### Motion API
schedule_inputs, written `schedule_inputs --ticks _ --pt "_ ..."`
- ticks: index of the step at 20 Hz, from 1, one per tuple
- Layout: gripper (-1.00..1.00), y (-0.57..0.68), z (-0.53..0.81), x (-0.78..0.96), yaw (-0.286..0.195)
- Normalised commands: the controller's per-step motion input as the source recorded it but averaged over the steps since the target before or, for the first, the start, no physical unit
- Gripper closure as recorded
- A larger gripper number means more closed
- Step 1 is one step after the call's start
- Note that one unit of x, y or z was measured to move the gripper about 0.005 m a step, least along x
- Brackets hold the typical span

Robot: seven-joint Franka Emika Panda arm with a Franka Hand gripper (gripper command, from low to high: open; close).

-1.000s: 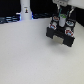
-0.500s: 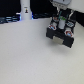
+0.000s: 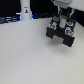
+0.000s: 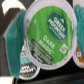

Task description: Open the kcup holder, insert the kcup into the holder, and close the kcup holder

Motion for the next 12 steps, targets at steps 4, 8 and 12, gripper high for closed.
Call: schedule_inputs --ticks 4,8,12 --pt "1.0 -0.05 -0.08 -0.01 0.001" --pt "1.0 -0.02 -0.09 0.0 0.002" --pt "1.0 -0.16 0.2 0.0 -0.019"
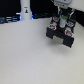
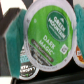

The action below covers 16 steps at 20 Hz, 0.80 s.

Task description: Open the kcup holder, insert the kcup into the holder, and close the kcup holder

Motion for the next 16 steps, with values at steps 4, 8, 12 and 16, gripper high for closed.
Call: schedule_inputs --ticks 4,8,12,16 --pt "1.0 -0.06 0.1 0.02 -0.006" --pt "1.0 -0.03 0.17 -0.04 -0.024" --pt "1.0 -0.08 0.03 0.0 0.0" --pt "1.0 -0.11 0.0 0.0 0.0"
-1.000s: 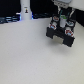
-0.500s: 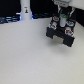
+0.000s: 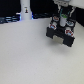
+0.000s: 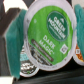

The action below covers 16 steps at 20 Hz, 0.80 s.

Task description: Open the kcup holder, insert the kcup into the holder, and close the kcup holder

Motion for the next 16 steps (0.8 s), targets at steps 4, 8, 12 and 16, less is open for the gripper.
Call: schedule_inputs --ticks 4,8,12,16 --pt "1.0 -0.15 -0.03 -0.06 0.0" --pt "1.0 -0.06 -0.06 0.0 -0.003" --pt "1.0 0.02 -0.13 0.15 -0.011" --pt "1.0 -0.01 -0.27 0.04 0.001"
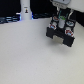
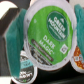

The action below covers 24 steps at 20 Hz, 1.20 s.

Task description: Open the kcup holder, insert the kcup into the holder, and close the kcup holder

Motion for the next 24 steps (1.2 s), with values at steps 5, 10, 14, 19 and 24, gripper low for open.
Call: schedule_inputs --ticks 5,10,14,19,24 --pt "1.0 0.1 -0.17 0.06 0.02" --pt "1.0 0.14 -0.16 0.12 0.029" --pt "1.0 0.14 -0.06 0.1 0.035" --pt "-1.0 0.11 0.1 0.13 0.037" --pt "-1.0 0.04 0.22 0.13 0.052"
